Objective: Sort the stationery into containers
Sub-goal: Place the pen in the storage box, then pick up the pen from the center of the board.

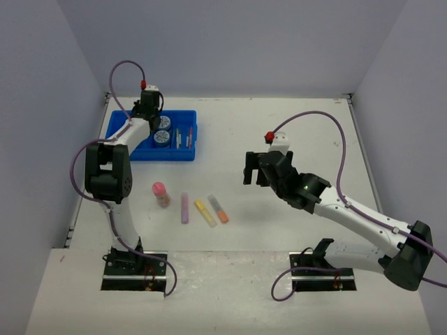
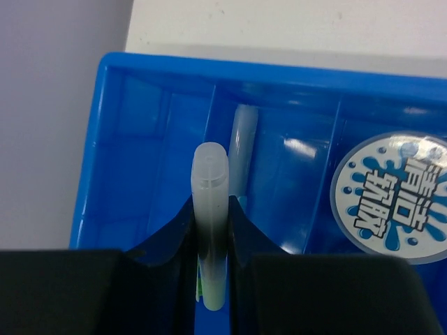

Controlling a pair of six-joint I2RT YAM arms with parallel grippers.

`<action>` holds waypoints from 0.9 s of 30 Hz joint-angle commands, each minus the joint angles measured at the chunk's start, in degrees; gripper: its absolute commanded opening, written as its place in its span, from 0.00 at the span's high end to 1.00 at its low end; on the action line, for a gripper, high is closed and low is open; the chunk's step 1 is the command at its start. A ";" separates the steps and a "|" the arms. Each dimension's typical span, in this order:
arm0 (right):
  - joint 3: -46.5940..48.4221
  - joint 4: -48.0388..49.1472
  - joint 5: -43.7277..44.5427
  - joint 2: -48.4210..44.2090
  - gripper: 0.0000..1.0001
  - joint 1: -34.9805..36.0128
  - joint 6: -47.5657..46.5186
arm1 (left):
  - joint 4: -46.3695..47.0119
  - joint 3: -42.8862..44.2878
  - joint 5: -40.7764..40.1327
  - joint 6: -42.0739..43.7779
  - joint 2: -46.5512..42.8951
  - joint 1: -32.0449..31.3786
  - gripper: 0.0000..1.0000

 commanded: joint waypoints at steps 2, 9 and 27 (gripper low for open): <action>0.72 3.01 -4.48 2.00 0.01 0.20 -2.69 | 4.20 -0.49 1.05 -1.49 -0.55 1.06 0.68; 5.59 2.33 -15.83 10.69 0.04 0.61 -8.05 | -3.15 3.94 3.09 -6.02 -3.32 0.91 0.33; 20.36 -10.19 -20.27 41.88 0.43 12.58 -7.81 | 4.76 -26.13 36.71 -35.86 -56.22 -2.22 0.00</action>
